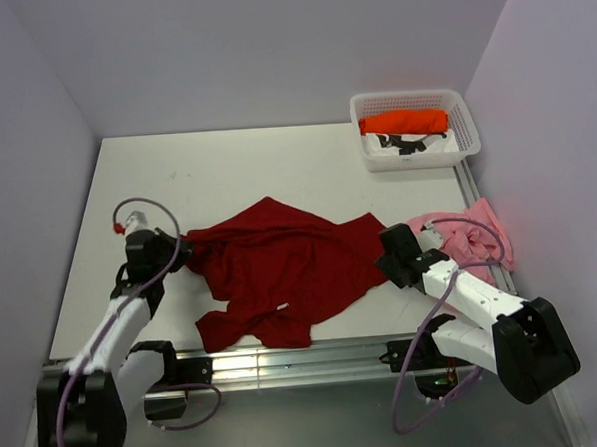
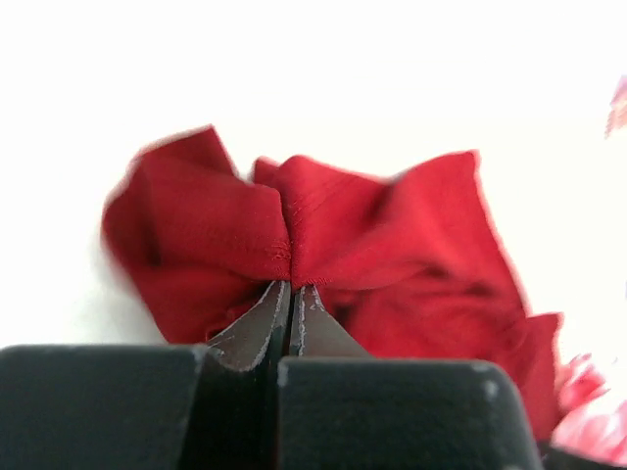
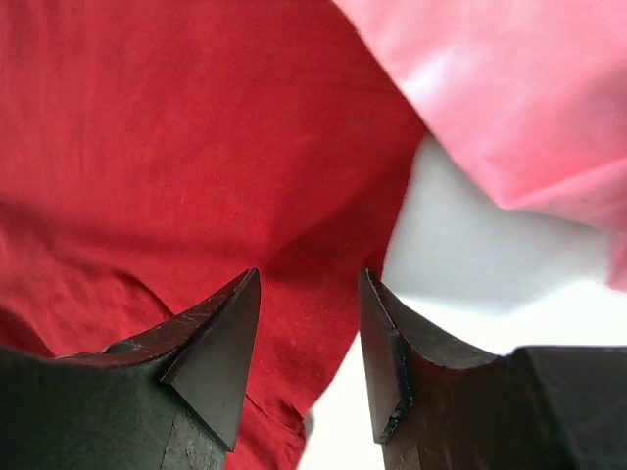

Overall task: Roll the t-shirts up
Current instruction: Move the tshirt to the center of the board

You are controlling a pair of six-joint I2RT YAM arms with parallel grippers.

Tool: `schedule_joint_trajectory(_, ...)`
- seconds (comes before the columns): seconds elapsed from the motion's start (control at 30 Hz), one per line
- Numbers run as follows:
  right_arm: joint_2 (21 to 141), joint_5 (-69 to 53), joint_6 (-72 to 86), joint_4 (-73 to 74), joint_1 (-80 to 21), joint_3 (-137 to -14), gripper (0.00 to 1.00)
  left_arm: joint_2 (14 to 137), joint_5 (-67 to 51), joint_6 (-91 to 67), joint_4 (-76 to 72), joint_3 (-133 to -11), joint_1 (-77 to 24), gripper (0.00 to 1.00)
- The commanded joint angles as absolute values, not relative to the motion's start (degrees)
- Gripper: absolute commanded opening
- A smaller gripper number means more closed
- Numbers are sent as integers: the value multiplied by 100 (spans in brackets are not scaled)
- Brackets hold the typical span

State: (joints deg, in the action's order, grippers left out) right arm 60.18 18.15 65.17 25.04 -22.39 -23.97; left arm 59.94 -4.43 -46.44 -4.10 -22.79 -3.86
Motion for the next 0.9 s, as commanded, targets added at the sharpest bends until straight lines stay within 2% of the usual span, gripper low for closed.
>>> schedule_joint_trajectory(0.0, 6371, 1828, 6557, 2294, -2303, -2452, 52, 4407, 8, -5211, -18, -1829, -211, 0)
schedule_joint_trajectory(0.07, 6608, 1776, 6487, 2241, -2355, -2601, 50, 3512, 377, -5291, 455, -1688, -220, 4)
schedule_joint_trajectory(0.1, 6696, 1767, 6460, 2215, -2373, -2645, 50, 3289, 421, -5265, 561, -1679, -220, 27)
schedule_joint_trajectory(0.17, 6907, 1740, 6399, 2180, -2452, -2785, 47, 2998, 527, -5072, 772, -1827, -211, 60)
schedule_joint_trajectory(0.2, 6960, 1732, 6372, 2136, -2478, -2821, 45, 2988, 580, -5010, 1043, -1915, -211, 97)
schedule_joint_trajectory(0.23, 7013, 1723, 6363, 2136, -2505, -2856, 44, 3014, 676, -4940, 1185, -2125, -211, 99)
schedule_joint_trajectory(0.37, 7172, 1714, 6249, 2101, -2549, -2979, 44, 3532, 774, -4729, 1459, -2618, -211, 99)
schedule_joint_trajectory(0.57, 7435, 1828, 6153, 2162, -2558, -3085, 40, 4805, -350, -4368, 519, -3137, -220, 99)
schedule_joint_trajectory(0.67, 7383, 1776, 6108, 2136, -2558, -3033, 29, 5702, -711, -4403, 352, -3480, -220, 99)
schedule_joint_trajectory(0.7, 7365, 1732, 6074, 2066, -2558, -3015, 6, 5904, -799, -4447, 317, -3594, -228, 99)
schedule_joint_trajectory(0.73, 7304, 1618, 6030, 2039, -2558, -2971, 0, 6280, -782, -4473, 247, -3638, -289, 99)
schedule_joint_trajectory(0.87, 7024, 1652, 6073, 2467, -2593, -2936, 0, 6986, -28, -4517, 228, -3928, -1044, 100)
